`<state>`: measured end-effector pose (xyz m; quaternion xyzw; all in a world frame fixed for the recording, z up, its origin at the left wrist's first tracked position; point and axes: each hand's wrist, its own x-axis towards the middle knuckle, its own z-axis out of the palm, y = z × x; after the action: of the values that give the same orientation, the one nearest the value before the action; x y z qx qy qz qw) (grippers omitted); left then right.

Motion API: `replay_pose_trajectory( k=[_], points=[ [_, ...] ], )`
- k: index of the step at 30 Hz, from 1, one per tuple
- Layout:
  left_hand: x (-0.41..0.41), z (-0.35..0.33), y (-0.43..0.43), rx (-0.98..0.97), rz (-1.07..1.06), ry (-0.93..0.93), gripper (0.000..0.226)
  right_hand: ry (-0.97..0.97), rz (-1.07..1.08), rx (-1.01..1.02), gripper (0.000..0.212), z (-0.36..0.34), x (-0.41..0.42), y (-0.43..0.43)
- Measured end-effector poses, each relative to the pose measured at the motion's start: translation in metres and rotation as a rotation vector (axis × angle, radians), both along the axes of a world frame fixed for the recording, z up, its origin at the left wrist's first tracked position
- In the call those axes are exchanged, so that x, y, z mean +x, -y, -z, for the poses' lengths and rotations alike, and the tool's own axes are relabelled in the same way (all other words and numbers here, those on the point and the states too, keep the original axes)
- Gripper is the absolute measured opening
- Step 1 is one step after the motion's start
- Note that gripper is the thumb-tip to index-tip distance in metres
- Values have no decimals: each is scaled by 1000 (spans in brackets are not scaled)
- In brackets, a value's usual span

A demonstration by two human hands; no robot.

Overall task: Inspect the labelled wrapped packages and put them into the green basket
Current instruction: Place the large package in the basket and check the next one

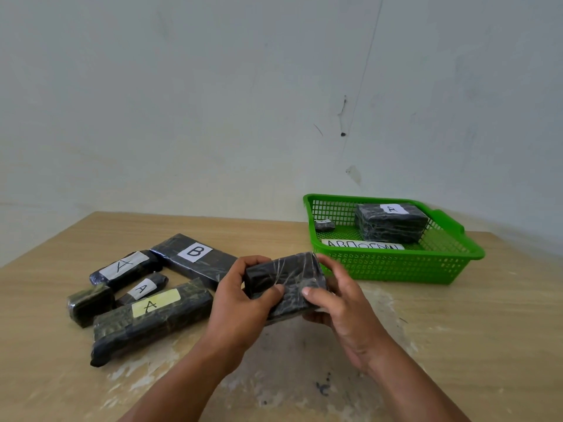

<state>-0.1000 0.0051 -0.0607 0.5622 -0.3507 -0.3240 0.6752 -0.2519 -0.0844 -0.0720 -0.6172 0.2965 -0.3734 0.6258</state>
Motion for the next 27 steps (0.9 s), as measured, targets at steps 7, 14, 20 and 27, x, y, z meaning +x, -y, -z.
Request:
replay_pose_trajectory(
  k=[7,14,20,27],
  points=[
    [5,3,0,34,-37,88,27,13,116,-81,68,1,0,2],
    [5,9,3,73,-184,324,23,42,165,-248,54,2,-2,3],
    [1,4,-3,17,0,223,37,0,126,-416,52,3,-3,7],
    [-4,1,-4,38,4,47,34,-1,44,-466,65,6,-1,6]
  ],
)
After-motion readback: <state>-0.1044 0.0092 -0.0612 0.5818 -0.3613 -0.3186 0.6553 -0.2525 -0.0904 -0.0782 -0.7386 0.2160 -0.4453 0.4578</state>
